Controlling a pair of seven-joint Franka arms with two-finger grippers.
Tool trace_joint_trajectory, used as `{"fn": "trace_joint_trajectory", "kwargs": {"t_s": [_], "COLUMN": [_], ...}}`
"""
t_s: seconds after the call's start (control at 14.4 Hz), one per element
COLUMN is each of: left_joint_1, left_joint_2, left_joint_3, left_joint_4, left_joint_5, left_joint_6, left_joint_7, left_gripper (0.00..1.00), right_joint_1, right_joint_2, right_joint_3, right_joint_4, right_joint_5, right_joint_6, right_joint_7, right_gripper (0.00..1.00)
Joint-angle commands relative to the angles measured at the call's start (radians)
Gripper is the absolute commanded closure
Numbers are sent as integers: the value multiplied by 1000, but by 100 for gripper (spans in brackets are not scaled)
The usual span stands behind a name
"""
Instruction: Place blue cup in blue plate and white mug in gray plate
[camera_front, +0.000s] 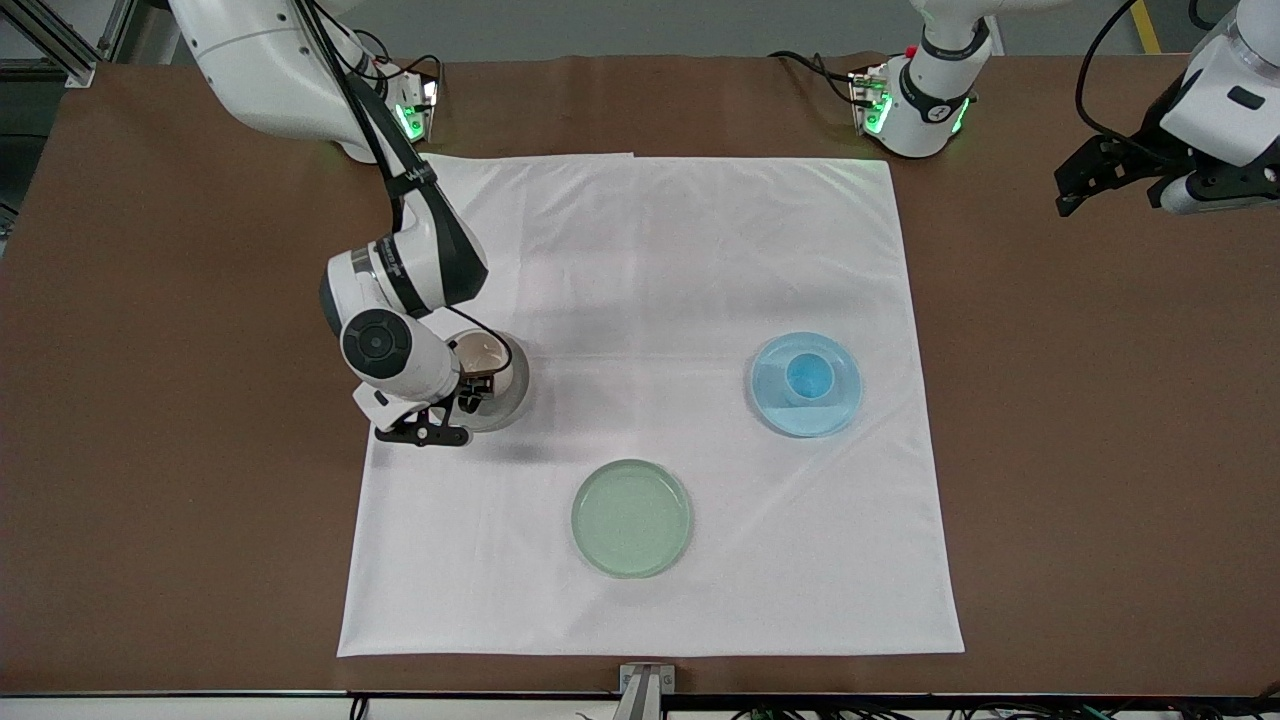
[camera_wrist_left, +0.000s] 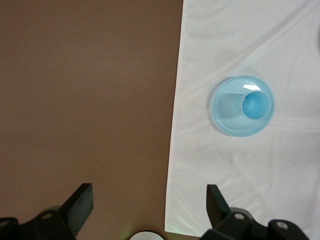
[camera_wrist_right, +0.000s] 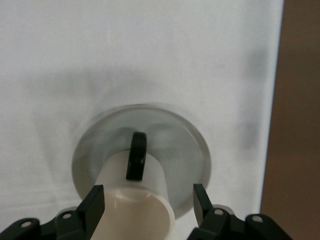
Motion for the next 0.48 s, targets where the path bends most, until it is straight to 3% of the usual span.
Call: {"fn": "trace_joint_trajectory", "kwargs": {"t_s": [0.0, 0.21, 0.42], "left_joint_1": [-1, -1, -6], "left_joint_2": [-15, -12, -12], "left_joint_3": [11, 11, 11], "left_joint_4": [-15, -15, -15], "left_joint_5": [-16, -16, -18], "left_joint_6": [6, 7, 7], "left_joint_7": [40, 117, 123], "left_gripper": [0, 0, 0], "right_joint_1": [-69, -184, -328], "right_joint_2": [-213, -361, -467], "right_joint_3": [6, 6, 6], "right_joint_4": [-52, -92, -158], "right_joint_5": [6, 6, 6], "right_joint_6": [-185, -302, -306], "right_joint_7": [-17, -176, -370], "right_gripper": [0, 0, 0]}}
